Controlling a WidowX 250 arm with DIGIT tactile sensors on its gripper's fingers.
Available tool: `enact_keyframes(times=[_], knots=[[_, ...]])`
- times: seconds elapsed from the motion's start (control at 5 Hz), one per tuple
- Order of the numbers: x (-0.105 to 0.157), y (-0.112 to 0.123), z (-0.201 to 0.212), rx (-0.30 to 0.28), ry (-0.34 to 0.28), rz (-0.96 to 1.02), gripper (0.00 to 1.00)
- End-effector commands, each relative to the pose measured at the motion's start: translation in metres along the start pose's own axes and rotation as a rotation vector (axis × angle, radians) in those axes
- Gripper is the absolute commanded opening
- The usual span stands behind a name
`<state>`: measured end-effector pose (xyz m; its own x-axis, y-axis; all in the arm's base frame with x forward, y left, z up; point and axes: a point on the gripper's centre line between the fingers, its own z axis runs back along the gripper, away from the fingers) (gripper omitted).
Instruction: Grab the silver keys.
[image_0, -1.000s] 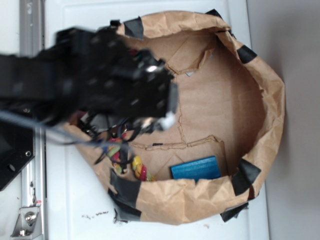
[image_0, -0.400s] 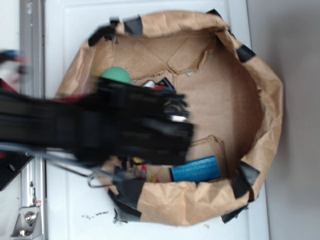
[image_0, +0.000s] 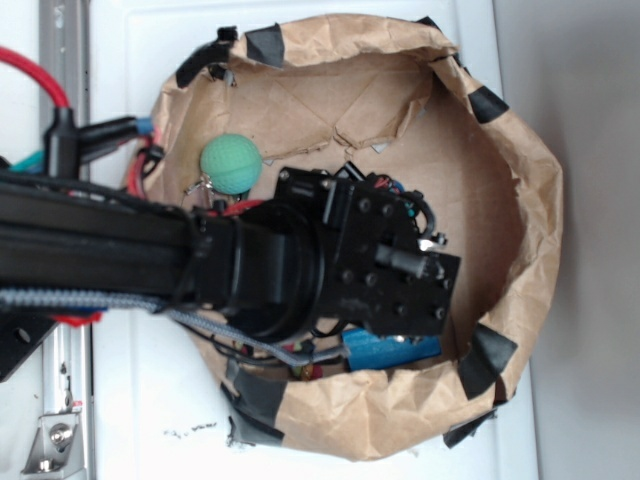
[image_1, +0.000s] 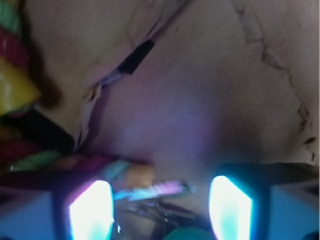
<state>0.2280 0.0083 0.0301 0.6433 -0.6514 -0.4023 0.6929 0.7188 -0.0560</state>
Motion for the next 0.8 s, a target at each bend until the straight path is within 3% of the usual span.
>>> enact_keyframes(times=[0.0, 0.6], knots=[[-0.0010, 0.0002, 0.0135, 0.054, -0.072, 0.026, 0.00], [-0.0022, -0.0014, 0.0127, 0.057, -0.084, 0.039, 0.00]])
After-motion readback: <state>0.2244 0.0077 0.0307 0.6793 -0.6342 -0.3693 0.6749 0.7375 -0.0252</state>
